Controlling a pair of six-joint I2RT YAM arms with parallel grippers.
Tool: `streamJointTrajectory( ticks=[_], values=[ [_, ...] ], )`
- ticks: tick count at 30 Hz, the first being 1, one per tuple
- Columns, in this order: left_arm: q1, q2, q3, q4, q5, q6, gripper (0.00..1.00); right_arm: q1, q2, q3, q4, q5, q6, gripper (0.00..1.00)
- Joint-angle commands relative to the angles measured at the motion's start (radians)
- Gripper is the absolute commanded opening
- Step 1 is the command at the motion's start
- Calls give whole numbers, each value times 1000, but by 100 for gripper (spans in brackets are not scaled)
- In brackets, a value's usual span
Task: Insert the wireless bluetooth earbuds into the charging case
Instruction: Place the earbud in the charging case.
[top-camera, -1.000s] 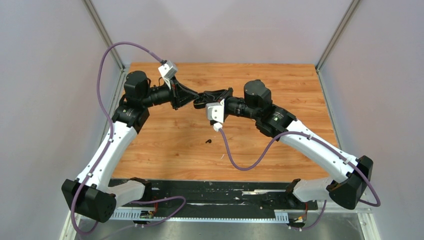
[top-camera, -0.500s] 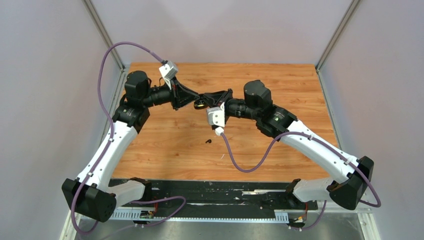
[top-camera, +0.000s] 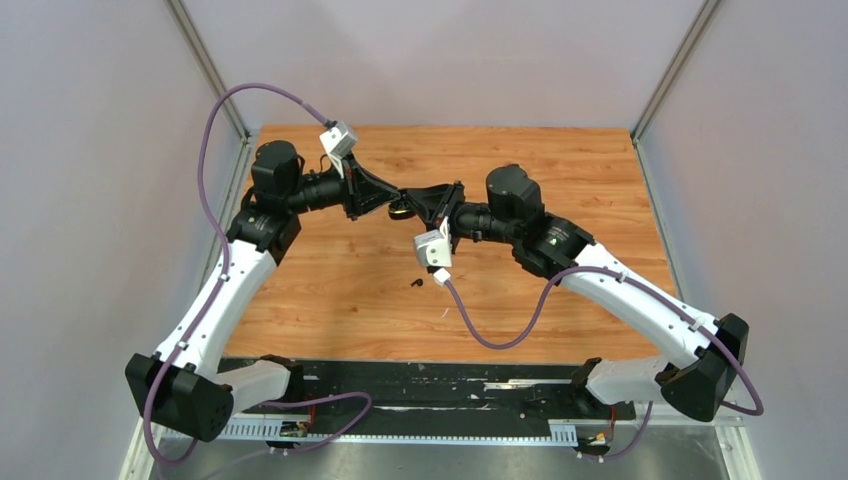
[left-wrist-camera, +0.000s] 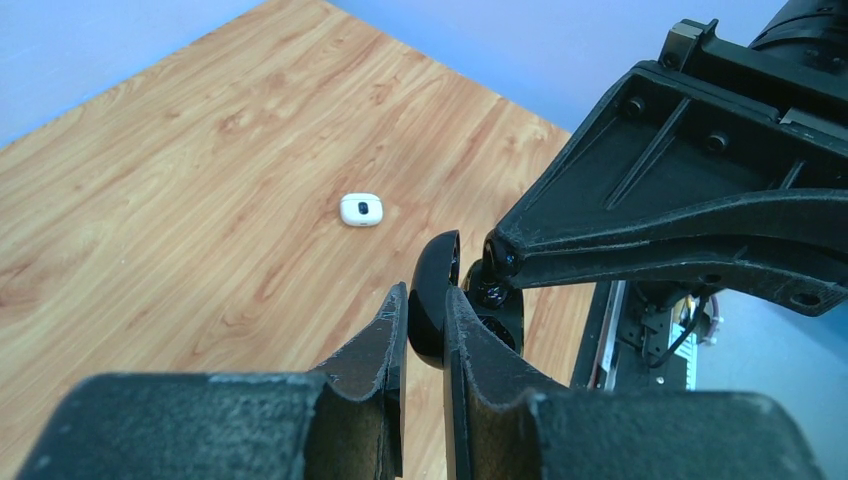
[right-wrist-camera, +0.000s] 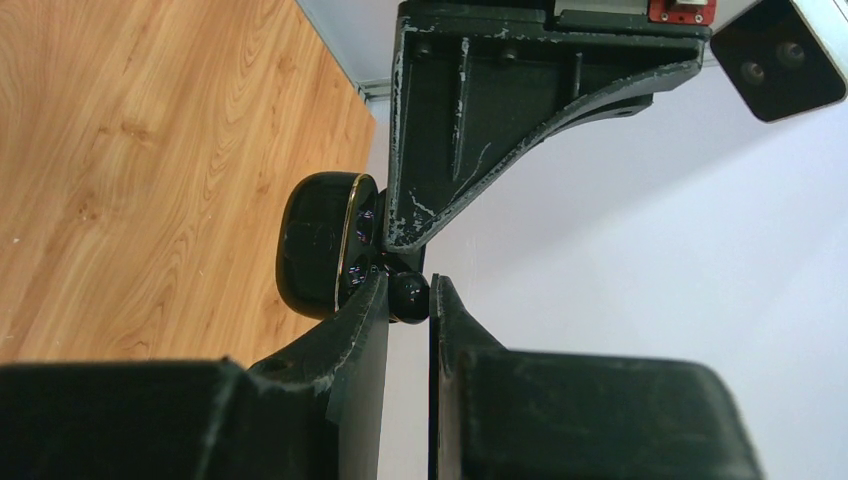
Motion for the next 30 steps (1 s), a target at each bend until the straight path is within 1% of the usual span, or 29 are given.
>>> streamJointTrajectory(
  ticks=[1, 7, 11, 16, 23, 28, 29, 30],
  values=[
    [-2, -5, 23, 59, 38, -25, 0, -1, -26, -28, -36, -9, -80, 0],
    [-2, -3, 21, 106, 50, -39, 0, -2, -31, -37, -40, -37, -97, 0],
    [-2, 1, 24, 105, 60, -33, 0, -3, -26, -32, -45, -33, -129, 0],
    [-2, -6, 23, 85, 63, -15, 0, -3, -8, -16, -45, 25, -132, 0],
    [-2, -5, 20, 73, -9, -43, 0, 2, 17, -3, -22, 103, -105, 0],
    [-2, -1, 21, 85, -24, -61, 0, 5, 40, 10, -7, 151, -94, 0],
    [-2, -1, 20, 91, -27, -59, 0, 5, 42, 12, -7, 153, -85, 1],
    [-2, -2, 19, 98, -27, -56, 0, 5, 45, 15, -7, 154, -74, 7]
  ],
)
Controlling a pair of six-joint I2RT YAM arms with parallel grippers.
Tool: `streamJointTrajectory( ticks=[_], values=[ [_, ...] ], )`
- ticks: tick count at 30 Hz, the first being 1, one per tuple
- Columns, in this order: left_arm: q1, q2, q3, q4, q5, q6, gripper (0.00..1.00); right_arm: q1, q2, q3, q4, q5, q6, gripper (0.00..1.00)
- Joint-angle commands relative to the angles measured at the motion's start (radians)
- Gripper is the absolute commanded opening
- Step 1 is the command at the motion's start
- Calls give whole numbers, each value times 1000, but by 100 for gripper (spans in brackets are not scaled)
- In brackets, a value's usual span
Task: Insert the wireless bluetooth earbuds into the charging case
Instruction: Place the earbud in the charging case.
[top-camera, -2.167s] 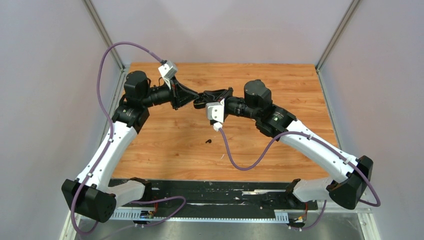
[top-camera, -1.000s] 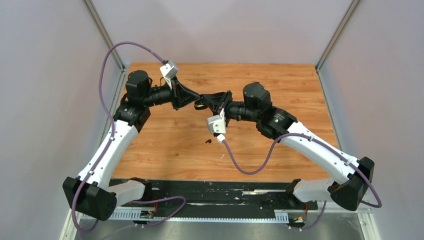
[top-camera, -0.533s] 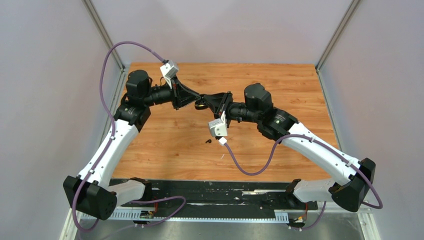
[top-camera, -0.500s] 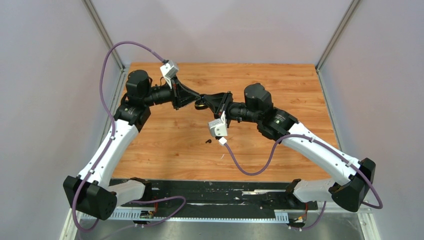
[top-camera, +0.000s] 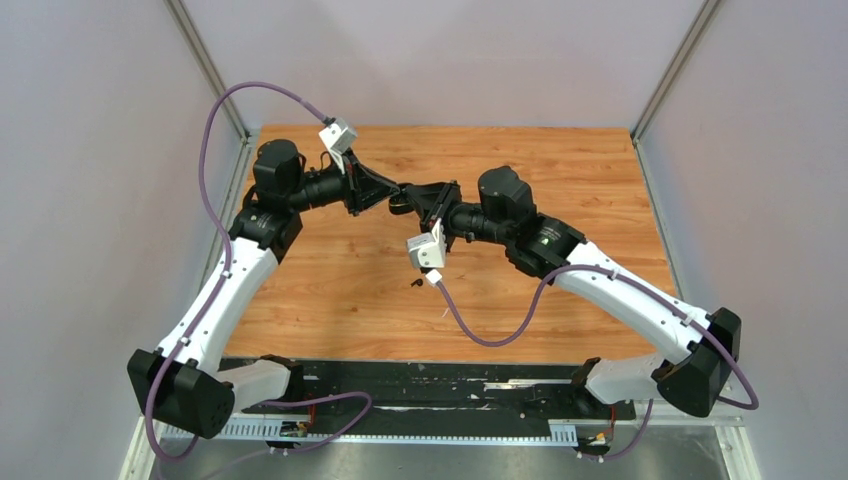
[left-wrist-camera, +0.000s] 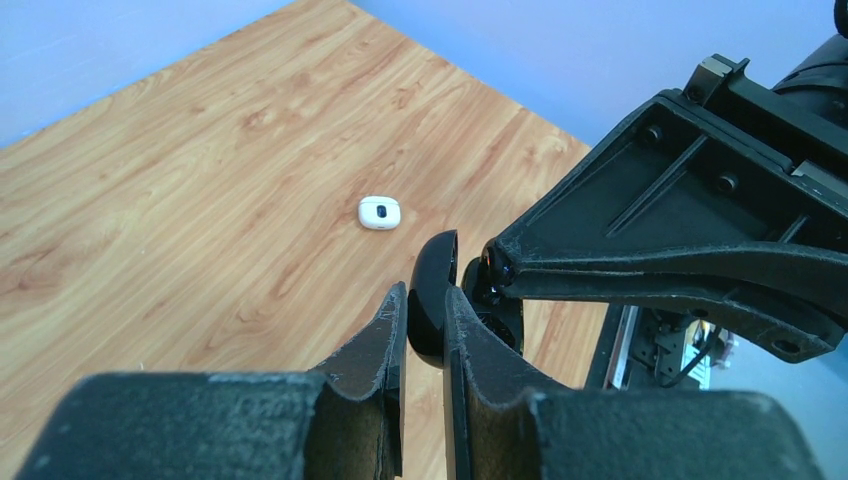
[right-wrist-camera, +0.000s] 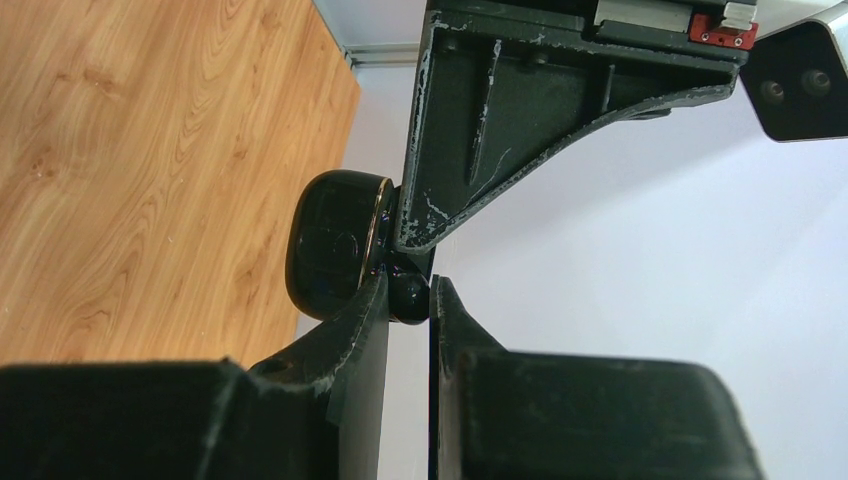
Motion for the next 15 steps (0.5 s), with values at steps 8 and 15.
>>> streamJointTrajectory(
  ticks=[8, 15],
  values=[
    [-3, -14, 17, 93, 14, -11, 0, -5, 14, 33, -25, 32, 96, 30],
    [-3, -13, 15, 92, 32, 5, 0, -10, 48, 108, -31, 12, 230, 36]
  ],
)
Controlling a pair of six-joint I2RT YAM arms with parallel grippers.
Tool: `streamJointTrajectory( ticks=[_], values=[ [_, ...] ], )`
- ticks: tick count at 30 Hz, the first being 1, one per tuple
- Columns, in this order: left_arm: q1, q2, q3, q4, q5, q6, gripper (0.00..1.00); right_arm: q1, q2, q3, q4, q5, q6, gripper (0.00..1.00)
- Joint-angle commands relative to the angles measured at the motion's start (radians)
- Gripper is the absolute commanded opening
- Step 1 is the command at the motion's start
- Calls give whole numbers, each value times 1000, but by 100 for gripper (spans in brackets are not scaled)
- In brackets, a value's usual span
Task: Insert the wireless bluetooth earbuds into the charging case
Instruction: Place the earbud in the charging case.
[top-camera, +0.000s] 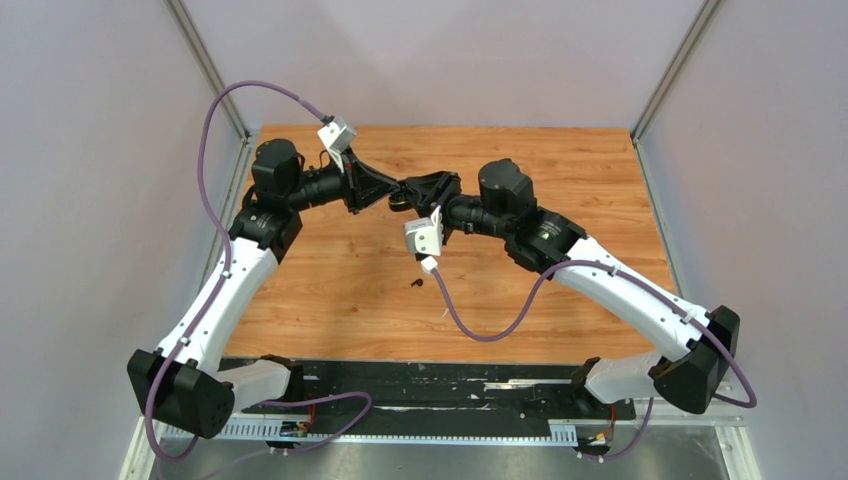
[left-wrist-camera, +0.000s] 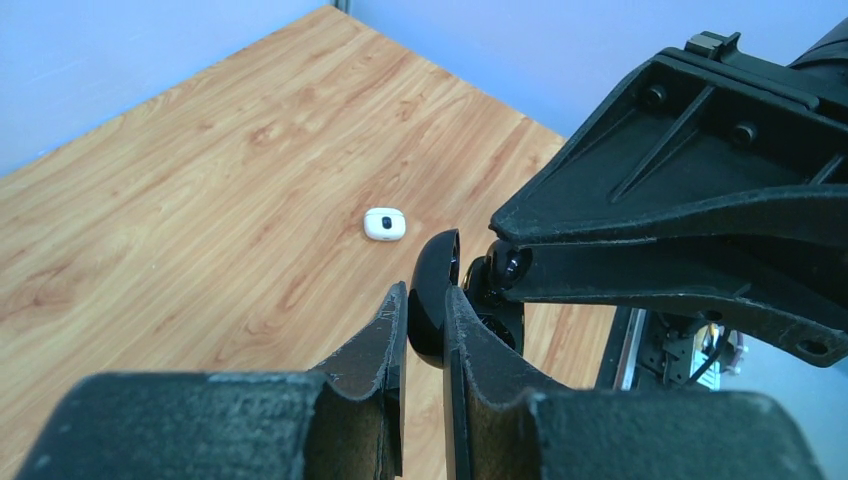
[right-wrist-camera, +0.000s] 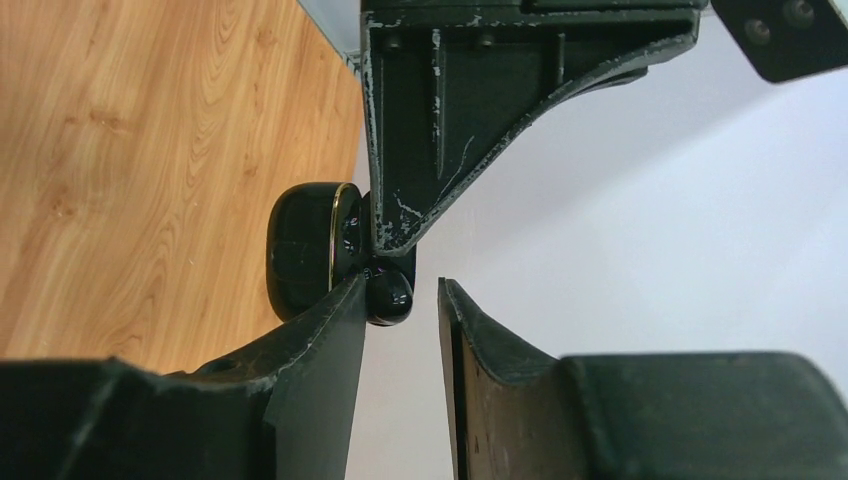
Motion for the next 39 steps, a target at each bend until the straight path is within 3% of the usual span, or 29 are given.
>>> streamJointTrajectory(
  ticks=[1, 39],
  values=[
    [-3, -14, 12, 69, 47, 4, 0, -13, 34, 72, -34, -5, 129, 36],
    [-3, -9, 3, 76, 31, 48, 0, -42, -2, 173, -198, -155, 416, 37]
  ],
)
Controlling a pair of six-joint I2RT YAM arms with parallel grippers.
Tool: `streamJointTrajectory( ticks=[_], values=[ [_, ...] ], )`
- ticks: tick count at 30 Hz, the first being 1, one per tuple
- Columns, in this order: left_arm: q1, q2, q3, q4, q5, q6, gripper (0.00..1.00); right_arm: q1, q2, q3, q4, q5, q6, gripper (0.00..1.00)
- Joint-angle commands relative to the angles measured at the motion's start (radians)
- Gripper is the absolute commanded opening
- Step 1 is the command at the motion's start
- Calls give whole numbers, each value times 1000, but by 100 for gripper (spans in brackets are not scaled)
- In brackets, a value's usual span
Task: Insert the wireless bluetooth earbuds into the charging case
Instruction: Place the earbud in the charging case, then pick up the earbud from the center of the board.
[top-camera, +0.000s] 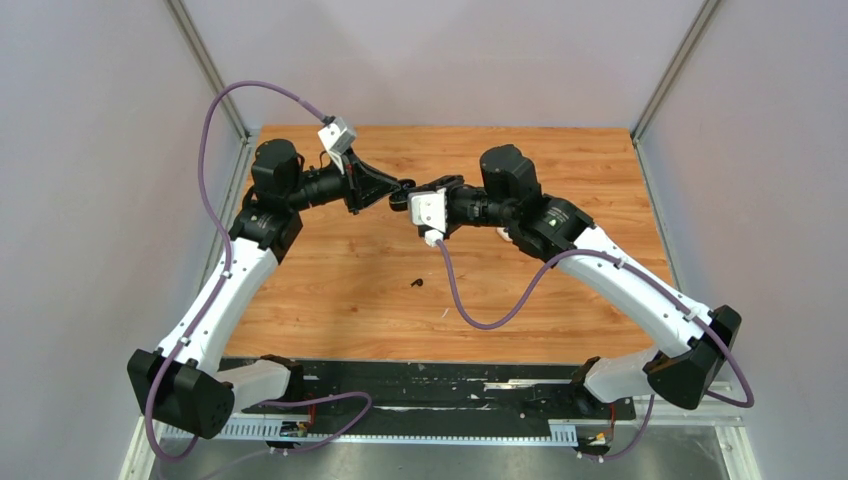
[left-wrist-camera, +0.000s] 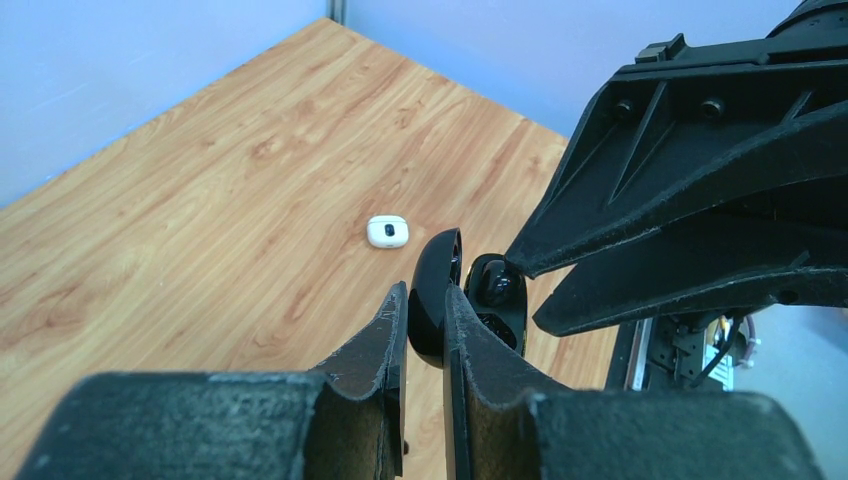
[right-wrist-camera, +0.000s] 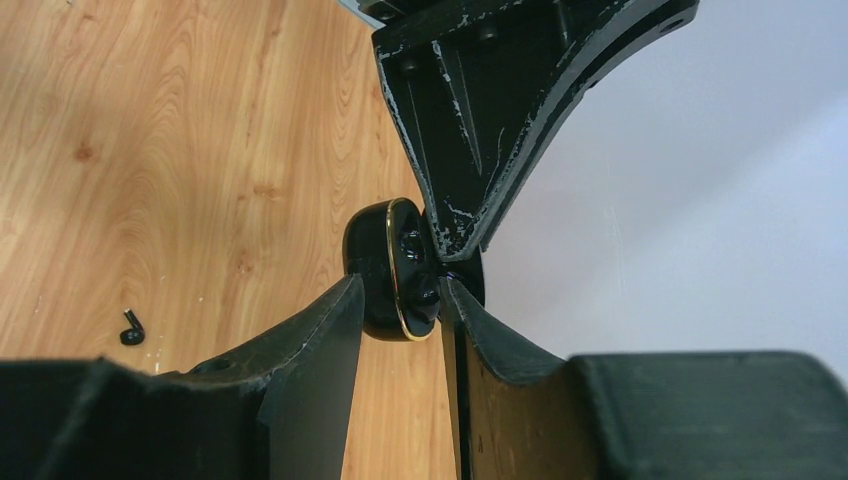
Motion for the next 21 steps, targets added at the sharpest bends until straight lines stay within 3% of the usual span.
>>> streamJointTrajectory(
  ticks=[1, 8, 13, 17, 21],
  values=[
    [-2, -9, 8, 48, 11, 20, 0, -8, -48, 36, -18, -33, 66, 38],
    [-2, -24, -2, -17, -25, 102, 0, -61, -120, 27, -14, -43, 321, 39],
    [-1, -47, -10, -58, -111, 186, 0, -147, -159, -94, 4, -83, 530, 41],
    [3, -66, -17, -73, -140, 193, 0, -200, -149, -180, 48, -98, 704, 43],
    [5, -91, -32, -91, -156, 216, 0, -234, -98, -141, 79, -168, 888, 46]
  ],
)
